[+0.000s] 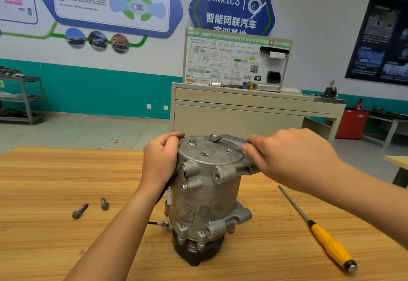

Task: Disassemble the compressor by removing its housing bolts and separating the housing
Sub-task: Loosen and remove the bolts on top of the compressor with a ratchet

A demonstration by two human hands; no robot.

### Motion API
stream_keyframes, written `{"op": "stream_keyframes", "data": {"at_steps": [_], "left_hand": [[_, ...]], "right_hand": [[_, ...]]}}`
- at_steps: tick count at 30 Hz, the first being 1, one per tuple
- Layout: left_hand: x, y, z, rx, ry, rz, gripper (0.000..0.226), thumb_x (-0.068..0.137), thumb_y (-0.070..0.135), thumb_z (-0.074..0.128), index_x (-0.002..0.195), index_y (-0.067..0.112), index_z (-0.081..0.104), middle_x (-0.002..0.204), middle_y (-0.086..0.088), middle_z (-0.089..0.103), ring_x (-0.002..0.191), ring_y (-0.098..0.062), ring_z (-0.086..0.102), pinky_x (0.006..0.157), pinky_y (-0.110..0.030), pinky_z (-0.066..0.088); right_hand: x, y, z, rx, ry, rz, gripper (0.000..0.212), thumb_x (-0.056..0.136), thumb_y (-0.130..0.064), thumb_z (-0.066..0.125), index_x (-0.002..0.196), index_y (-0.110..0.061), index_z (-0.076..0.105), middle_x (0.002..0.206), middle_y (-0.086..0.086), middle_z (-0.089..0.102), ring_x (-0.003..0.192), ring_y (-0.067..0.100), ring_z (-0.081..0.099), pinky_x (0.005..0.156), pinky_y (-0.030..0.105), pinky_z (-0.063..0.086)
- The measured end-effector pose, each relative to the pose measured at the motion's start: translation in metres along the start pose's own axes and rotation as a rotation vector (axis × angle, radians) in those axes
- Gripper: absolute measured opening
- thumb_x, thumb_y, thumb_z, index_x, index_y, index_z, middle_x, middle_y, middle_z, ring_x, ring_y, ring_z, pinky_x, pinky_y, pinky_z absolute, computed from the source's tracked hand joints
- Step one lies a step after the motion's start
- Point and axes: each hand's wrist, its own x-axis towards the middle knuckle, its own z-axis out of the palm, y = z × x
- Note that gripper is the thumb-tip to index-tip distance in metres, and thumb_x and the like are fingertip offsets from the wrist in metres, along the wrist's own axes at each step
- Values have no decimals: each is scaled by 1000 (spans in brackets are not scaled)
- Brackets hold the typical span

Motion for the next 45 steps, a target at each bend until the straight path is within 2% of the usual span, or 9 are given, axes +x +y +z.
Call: {"op": "stream_keyframes", "data": {"at_steps": [11, 18, 21, 28, 30, 32, 35, 39, 45], "left_hand": [[4, -2, -2, -30, -59, -16, 33, 73, 31, 41, 92, 25, 67, 101, 4, 68, 102, -16, 60, 88, -36, 50], [6, -5, -2, -34, -63, -19, 31, 92, 8, 40, 90, 25, 66, 100, 5, 66, 100, -13, 59, 83, -30, 49], [5, -3, -1, -52, -62, -42, 23, 88, 20, 43, 90, 29, 65, 100, 5, 66, 99, -12, 59, 83, -32, 48], [-2, 1, -9, 119, -80, 189, 26, 97, 15, 47, 78, 32, 54, 74, 13, 56, 84, -9, 58, 64, -4, 41], [-20, 23, 7, -51, 118, 544, 25, 87, 51, 57, 80, 29, 65, 79, 15, 62, 98, 0, 57, 93, -5, 33], [-34, 26, 9, -751, 96, 371, 45, 75, 61, 65, 85, 17, 68, 90, 9, 61, 107, 1, 50, 113, -33, 22], [-30, 11, -5, -67, -73, 261, 19, 83, 44, 65, 82, 26, 70, 81, 14, 68, 102, -12, 63, 95, -40, 43], [-13, -2, -14, -111, -72, -42, 24, 97, 28, 44, 90, 32, 67, 91, 11, 70, 96, -9, 64, 89, -39, 51], [-11, -7, -9, -68, -47, -23, 23, 97, 27, 43, 102, 27, 65, 110, 5, 67, 105, -7, 59, 97, -37, 47]], "right_hand": [[53, 24, 81, 203, 50, 302, 38, 96, -33, 30, 110, -17, 62, 108, 6, 48, 100, 24, 46, 77, 34, 28], [117, -3, 45, 1070, -288, 320, 34, 96, -29, 35, 70, -12, 50, 78, 2, 48, 69, 15, 42, 64, 29, 38], [130, -29, 27, 995, -370, 170, 28, 94, -29, 45, 103, -7, 59, 97, 6, 57, 92, 23, 52, 74, 29, 42], [95, -94, -26, 628, -64, -66, 33, 94, -42, 39, 82, -14, 52, 82, 3, 53, 82, 23, 47, 84, 38, 34], [67, -104, -31, 652, 82, -110, 44, 92, -50, 39, 102, -11, 57, 101, 5, 60, 99, 21, 50, 105, 45, 21], [35, -107, -31, 771, 211, -99, 54, 87, -59, 40, 114, -13, 54, 113, -1, 57, 113, 14, 42, 110, 41, 9], [-7, -100, -19, 1254, 366, 146, 55, 70, -68, 49, 110, -34, 61, 109, -33, 54, 115, -12, 38, 105, 26, 28], [-26, -69, 10, 1760, 574, 636, 25, 69, -55, 62, 76, -33, 71, 86, -19, 70, 84, -8, 61, 71, 12, 48], [18, -6, 72, 1740, 519, 1154, 13, 95, -24, 49, 106, -18, 52, 92, -7, 62, 91, 10, 62, 82, 30, 43]]}}
